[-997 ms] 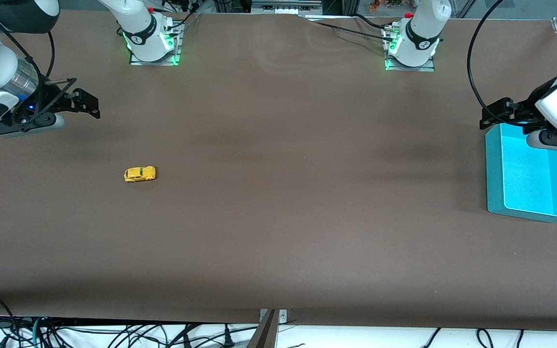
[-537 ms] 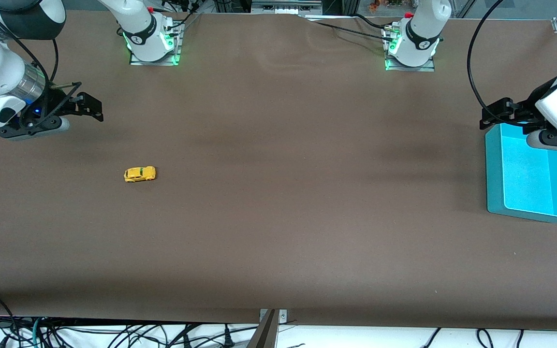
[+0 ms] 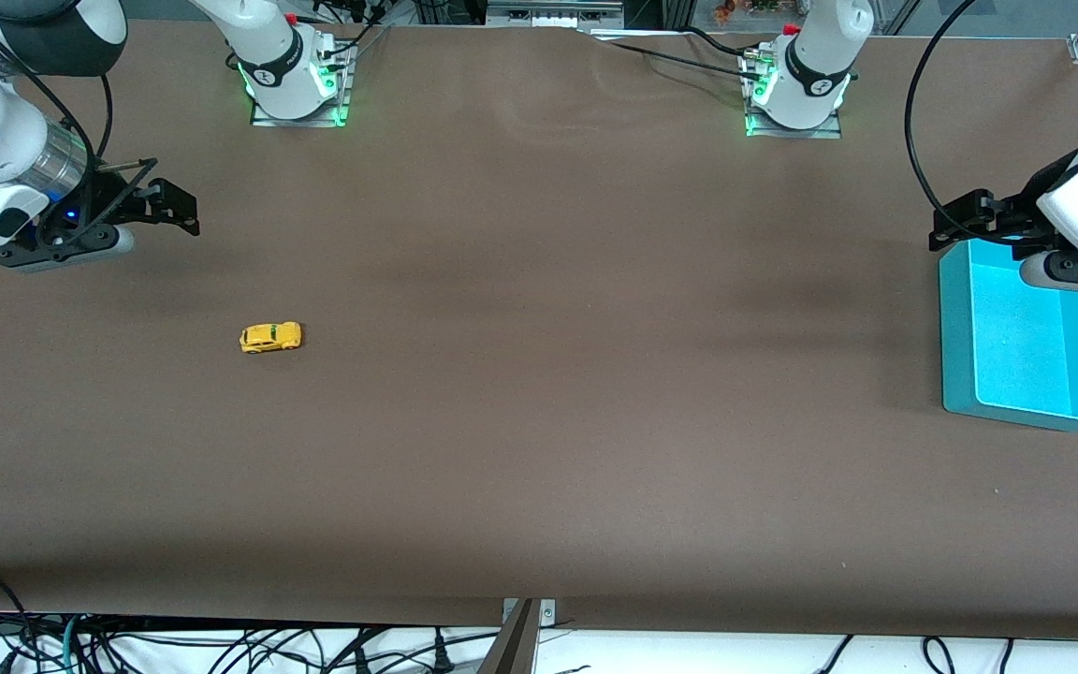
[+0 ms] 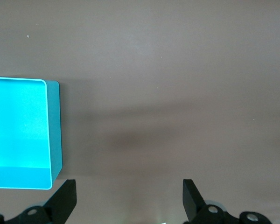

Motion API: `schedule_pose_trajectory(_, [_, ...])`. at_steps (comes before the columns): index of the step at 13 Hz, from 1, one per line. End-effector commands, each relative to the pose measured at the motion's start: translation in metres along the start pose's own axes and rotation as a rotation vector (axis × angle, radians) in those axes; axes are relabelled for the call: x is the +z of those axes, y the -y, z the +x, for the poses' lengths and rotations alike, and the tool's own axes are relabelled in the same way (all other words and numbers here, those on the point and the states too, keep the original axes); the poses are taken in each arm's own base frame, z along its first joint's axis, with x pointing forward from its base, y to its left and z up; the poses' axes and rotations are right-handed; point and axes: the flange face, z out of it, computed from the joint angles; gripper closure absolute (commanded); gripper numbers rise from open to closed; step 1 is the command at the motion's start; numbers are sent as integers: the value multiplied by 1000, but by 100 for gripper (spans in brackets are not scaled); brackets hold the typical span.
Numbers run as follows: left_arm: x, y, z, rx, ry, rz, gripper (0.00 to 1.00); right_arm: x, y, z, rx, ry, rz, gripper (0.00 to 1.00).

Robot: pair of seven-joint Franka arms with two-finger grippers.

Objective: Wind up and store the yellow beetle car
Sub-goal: 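Move the right gripper toward the yellow beetle car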

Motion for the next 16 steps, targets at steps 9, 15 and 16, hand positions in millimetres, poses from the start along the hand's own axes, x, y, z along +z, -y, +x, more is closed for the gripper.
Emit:
schedule_pose_trajectory(9, [-4,4,0,16,-1,20,0,-17,-1,-3,-15,-31,-13,0])
schedule_pose_trajectory(15, [-3,2,1,19,0,21,0,5,-12,6,-236,-4,-7,0])
schedule_pose_trajectory(16, [-3,2,1,19,0,21,0,15,-14,10,-302,1,-7,0])
